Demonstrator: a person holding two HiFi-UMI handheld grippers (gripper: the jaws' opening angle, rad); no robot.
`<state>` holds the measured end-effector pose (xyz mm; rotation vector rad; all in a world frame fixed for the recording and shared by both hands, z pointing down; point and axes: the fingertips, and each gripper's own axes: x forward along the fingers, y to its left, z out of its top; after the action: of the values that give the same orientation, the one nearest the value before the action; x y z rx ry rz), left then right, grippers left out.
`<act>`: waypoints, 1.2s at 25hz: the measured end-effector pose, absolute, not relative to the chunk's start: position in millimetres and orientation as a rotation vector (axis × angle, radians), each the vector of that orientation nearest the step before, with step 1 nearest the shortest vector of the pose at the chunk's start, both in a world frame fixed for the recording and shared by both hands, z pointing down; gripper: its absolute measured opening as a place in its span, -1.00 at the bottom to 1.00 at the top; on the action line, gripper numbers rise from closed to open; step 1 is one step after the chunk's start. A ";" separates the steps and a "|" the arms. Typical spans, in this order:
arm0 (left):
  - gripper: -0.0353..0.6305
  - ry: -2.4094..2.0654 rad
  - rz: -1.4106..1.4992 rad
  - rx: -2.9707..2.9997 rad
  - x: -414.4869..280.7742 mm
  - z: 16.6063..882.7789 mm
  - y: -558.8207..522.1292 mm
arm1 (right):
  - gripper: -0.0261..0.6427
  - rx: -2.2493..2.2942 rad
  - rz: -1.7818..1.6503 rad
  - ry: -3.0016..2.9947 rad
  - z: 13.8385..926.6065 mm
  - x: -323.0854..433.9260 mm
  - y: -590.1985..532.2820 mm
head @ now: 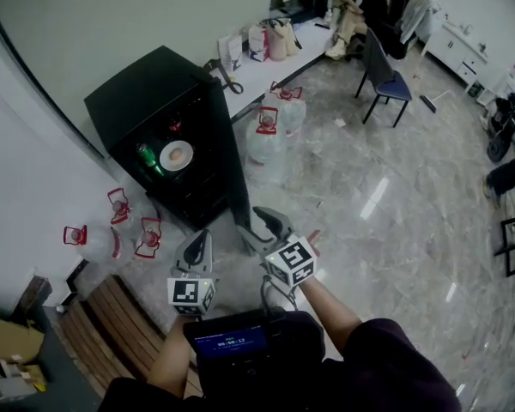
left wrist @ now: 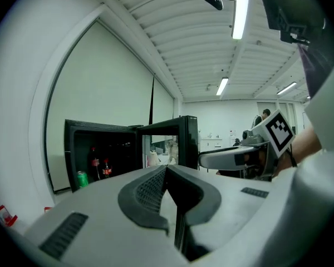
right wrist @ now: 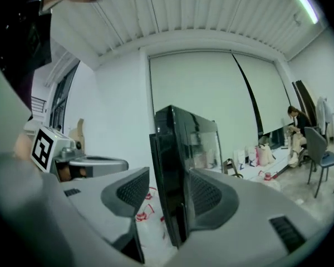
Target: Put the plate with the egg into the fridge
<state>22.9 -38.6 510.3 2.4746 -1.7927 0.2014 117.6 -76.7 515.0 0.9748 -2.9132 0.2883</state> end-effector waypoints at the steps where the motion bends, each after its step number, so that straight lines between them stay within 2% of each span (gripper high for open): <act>1: -0.87 -1.796 0.217 2.457 15.1 512.0 -35.9 | -0.28 0.961 0.313 -2.946 511.2 109.1 -72.3; 4: -0.87 -1.850 0.160 2.434 -9.5 504.7 -37.4 | -0.66 0.961 0.333 -2.979 508.1 86.5 -68.7; 9: -0.87 -1.905 0.180 2.442 -37.9 510.3 -36.3 | -0.89 0.891 0.302 -2.983 514.8 51.8 -57.7; 30: -0.87 -1.949 0.151 2.431 -68.8 504.4 -52.6 | -0.89 0.865 0.226 -3.010 494.7 10.8 -70.8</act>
<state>-68.8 -52.6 504.4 2.4310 -1.9486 0.1508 10.8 -70.8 494.7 0.8652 -3.0101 0.2261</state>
